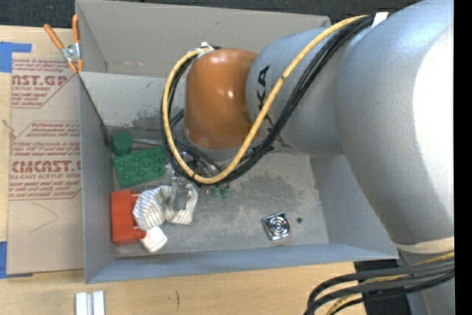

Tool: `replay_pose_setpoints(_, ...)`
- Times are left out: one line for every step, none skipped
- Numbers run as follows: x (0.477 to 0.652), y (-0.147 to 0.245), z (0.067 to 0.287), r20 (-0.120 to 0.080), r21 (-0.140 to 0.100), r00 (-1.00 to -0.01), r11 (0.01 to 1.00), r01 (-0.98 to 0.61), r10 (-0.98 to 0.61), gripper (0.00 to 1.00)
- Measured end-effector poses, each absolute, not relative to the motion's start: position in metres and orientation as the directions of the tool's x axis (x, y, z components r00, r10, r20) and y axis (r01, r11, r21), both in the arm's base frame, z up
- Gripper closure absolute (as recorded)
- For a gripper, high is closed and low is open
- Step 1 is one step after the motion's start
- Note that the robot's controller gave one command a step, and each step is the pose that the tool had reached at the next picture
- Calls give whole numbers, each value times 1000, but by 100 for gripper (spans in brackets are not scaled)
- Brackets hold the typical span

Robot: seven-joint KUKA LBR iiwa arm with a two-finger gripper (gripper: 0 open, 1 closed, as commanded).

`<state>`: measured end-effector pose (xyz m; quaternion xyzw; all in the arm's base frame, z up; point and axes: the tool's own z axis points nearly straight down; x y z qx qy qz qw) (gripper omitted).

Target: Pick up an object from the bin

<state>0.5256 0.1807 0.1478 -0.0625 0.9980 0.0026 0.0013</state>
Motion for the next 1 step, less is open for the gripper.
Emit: replay_pose_setpoints(526, 181, 163, -6, 6, -992, 992, -125, -125, 100)
